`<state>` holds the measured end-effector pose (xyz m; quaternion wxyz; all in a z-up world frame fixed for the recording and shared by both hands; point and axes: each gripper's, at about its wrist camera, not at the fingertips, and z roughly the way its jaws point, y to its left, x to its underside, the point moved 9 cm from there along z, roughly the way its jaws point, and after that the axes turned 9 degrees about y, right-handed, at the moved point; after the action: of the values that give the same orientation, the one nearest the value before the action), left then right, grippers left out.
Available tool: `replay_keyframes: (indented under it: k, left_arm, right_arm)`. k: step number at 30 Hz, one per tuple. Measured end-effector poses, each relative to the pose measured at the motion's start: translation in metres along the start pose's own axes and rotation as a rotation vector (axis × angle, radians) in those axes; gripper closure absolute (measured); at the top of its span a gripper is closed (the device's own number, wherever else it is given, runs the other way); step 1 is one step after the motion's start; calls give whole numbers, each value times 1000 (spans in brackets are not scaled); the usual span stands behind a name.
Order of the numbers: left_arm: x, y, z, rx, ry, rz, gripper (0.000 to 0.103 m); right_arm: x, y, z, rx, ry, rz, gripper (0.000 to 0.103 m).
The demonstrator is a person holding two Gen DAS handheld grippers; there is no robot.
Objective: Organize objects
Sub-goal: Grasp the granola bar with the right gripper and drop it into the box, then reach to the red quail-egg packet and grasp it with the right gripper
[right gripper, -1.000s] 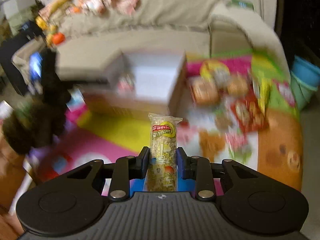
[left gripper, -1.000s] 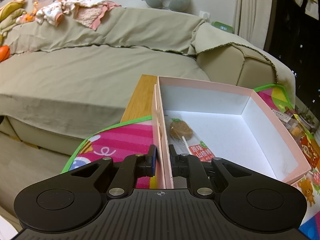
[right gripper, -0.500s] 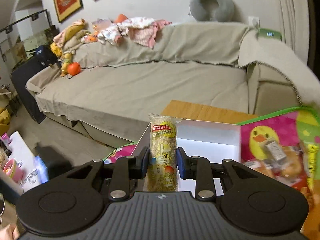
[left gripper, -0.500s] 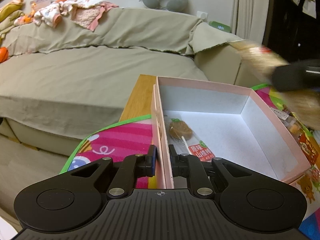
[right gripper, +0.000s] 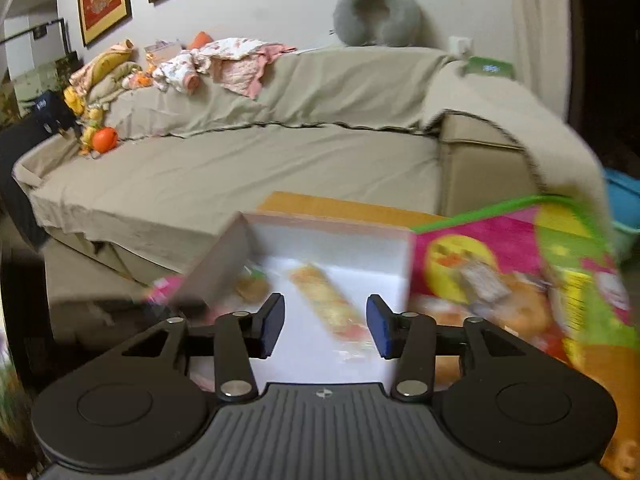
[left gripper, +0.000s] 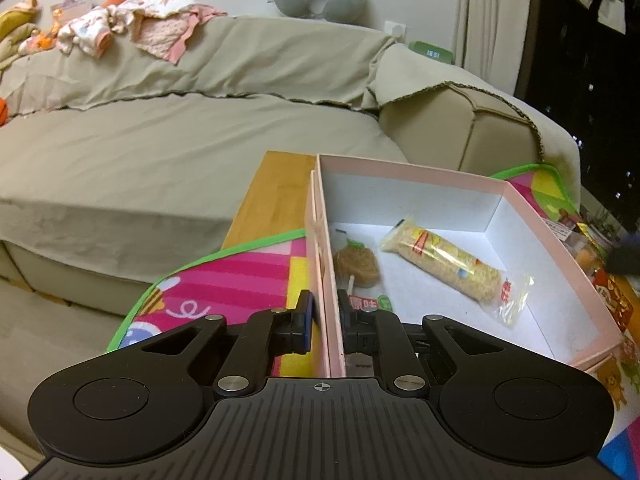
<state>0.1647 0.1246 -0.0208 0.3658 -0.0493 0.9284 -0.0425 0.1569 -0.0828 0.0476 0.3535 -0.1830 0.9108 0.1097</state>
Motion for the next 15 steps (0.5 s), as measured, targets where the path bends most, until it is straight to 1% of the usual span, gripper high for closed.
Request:
replay_keyframes:
  k: [4,7,8,11,15]
  left_arm:
    - [0,0,0,7,2,-16,89]
    - [1,0,0,3,3,-24,90]
    - [0,0,0,1,4,-26,90]
    - [0,0,0,2,9,-32,90]
    - [1,0,-1,-2,13,-28,90]
  right_arm:
    - [38,-29,-17,100,18,-22,52]
    - [66,-43,-25,153,36,-28,47]
    - [76,-48,-26,166,46,-24,45]
    - [98,-55,-25,191,74,-11,44]
    - [117,-63,-21,203,96,-2,44]
